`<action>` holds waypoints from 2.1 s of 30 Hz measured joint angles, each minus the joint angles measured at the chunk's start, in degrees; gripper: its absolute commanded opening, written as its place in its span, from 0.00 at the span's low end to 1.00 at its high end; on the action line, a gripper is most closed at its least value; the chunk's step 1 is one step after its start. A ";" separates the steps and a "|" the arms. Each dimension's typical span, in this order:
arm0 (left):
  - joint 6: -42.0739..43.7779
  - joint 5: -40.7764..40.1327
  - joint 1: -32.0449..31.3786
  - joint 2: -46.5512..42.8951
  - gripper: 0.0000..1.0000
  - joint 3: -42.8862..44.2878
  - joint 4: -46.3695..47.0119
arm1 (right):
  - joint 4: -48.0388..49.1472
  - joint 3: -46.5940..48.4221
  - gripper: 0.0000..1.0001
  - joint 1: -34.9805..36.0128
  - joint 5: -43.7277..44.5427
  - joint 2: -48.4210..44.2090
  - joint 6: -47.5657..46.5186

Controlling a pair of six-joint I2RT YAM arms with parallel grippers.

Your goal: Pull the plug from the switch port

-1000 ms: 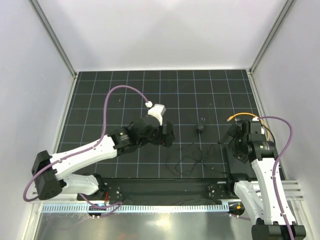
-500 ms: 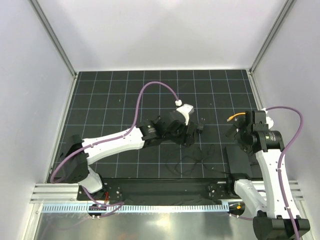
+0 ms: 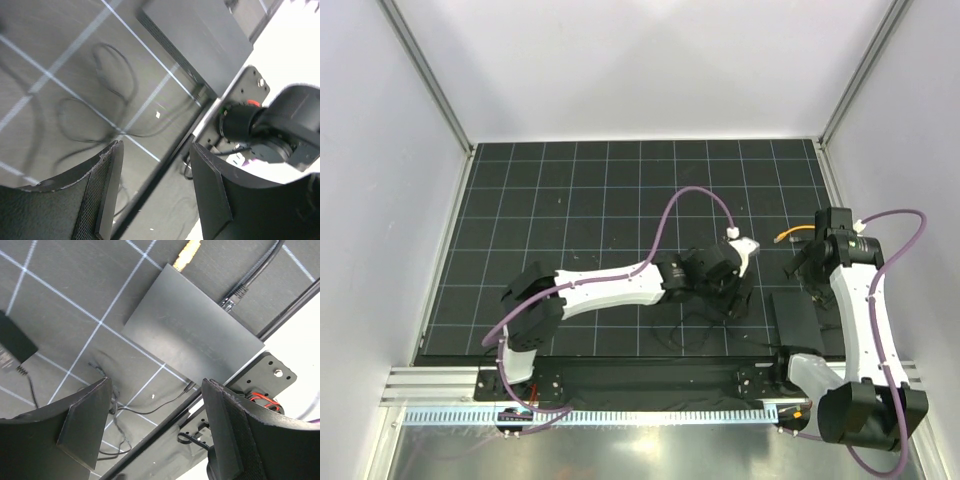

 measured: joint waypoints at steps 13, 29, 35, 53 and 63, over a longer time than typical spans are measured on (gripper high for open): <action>7.06 -1.60 -8.68 3.89 0.42 -1.05 4.04 | 2.05 0.55 0.67 -1.36 -1.16 4.94 -0.52; 11.56 -1.14 -8.15 13.49 0.49 -0.15 10.58 | 4.46 -1.60 0.64 -1.36 -3.82 6.10 -0.70; 12.66 -2.12 -8.15 14.80 0.51 0.02 10.56 | 5.68 -2.73 0.64 -1.36 -5.20 6.34 -0.72; 12.31 0.61 -8.15 16.22 0.02 0.57 11.76 | 6.25 -3.32 0.76 -1.33 -5.27 6.05 -2.95; 8.85 3.80 -8.07 16.17 0.00 -0.52 13.64 | 5.46 -6.69 0.64 -1.29 -8.00 4.72 -3.72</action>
